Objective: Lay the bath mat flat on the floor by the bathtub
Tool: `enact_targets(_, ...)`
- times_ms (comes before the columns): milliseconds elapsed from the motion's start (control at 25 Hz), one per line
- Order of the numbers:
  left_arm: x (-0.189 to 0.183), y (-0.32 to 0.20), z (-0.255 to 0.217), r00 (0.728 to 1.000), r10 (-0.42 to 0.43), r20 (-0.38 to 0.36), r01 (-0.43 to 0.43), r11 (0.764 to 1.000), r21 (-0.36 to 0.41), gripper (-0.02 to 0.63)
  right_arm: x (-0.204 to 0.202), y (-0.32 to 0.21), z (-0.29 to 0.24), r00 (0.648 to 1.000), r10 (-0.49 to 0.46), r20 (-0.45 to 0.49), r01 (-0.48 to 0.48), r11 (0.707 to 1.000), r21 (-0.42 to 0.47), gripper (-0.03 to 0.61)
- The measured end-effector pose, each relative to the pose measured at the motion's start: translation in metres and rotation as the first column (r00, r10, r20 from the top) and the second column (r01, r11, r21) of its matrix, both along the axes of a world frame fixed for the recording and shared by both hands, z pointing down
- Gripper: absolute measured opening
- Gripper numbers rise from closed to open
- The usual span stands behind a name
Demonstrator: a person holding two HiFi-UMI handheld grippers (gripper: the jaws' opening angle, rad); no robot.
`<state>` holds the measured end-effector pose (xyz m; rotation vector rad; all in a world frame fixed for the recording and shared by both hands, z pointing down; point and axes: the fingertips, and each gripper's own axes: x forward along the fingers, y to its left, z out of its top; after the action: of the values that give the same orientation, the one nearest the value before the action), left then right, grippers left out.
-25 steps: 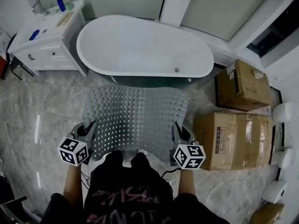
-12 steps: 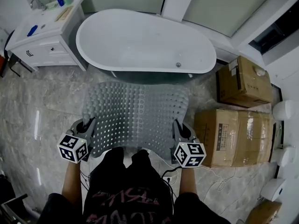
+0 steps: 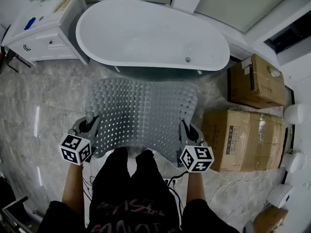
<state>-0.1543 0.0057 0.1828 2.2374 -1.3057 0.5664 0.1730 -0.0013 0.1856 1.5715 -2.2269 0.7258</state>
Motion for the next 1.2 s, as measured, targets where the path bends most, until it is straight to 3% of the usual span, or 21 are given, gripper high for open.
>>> enact_targets(1200, -0.023, -0.05, 0.154, 0.999, -0.041, 0.024, 0.042, 0.999, -0.027, 0.021, -0.017, -0.036, 0.142, 1.0, -0.01, 0.012, 0.01, 1.0, -0.02, 0.052)
